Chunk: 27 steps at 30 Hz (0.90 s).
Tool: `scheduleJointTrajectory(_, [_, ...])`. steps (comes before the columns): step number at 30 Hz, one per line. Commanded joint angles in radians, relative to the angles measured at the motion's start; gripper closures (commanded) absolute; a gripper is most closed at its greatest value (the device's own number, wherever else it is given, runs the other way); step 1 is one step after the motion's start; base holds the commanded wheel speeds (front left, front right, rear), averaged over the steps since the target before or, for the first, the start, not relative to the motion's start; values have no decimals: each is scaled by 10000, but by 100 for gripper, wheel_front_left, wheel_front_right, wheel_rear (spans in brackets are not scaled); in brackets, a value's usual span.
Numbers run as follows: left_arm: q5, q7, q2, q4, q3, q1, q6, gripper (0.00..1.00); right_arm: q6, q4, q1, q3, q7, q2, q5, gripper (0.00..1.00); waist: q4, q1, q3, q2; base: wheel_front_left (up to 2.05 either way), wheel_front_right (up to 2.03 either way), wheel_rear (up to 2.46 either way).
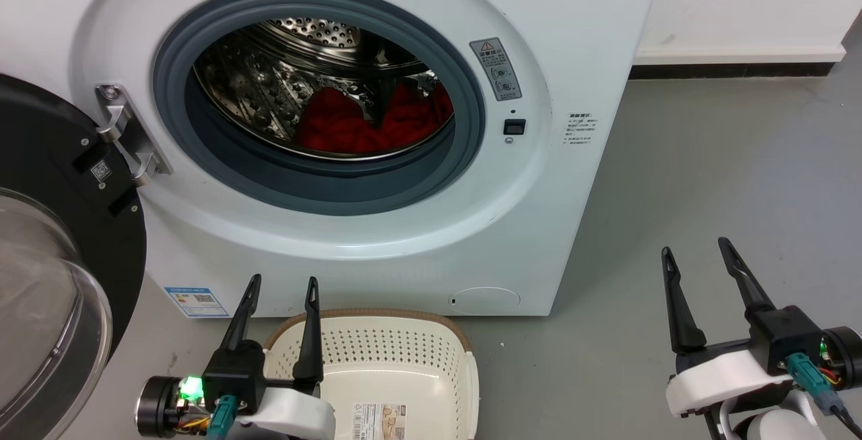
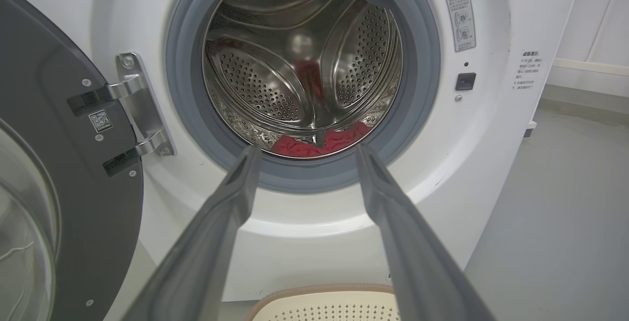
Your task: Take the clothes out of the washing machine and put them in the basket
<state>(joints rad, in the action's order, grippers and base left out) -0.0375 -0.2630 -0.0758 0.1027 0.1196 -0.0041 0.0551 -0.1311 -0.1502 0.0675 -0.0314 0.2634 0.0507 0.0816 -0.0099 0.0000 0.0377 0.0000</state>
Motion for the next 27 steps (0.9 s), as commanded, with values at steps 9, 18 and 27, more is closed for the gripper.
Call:
scheduleJointTrajectory(9, [76,-28,101,16,-135,61,-203,0,7,-98,98,9,21,-9,-132,0,-4,0,-20,0,0,0,0])
scheduleJointTrajectory(18, [17,-28,158,290,-194,82,-395,0,7,-60,143,-9,21,-9,-186,0,-48,0,75,0,0,0,0])
scheduleJointTrajectory(27, [92,-28,-264,1524,-395,-1096,-971,0,7,236,594,156,21,-11,-214,0,-366,0,1174,0,0,0,0])
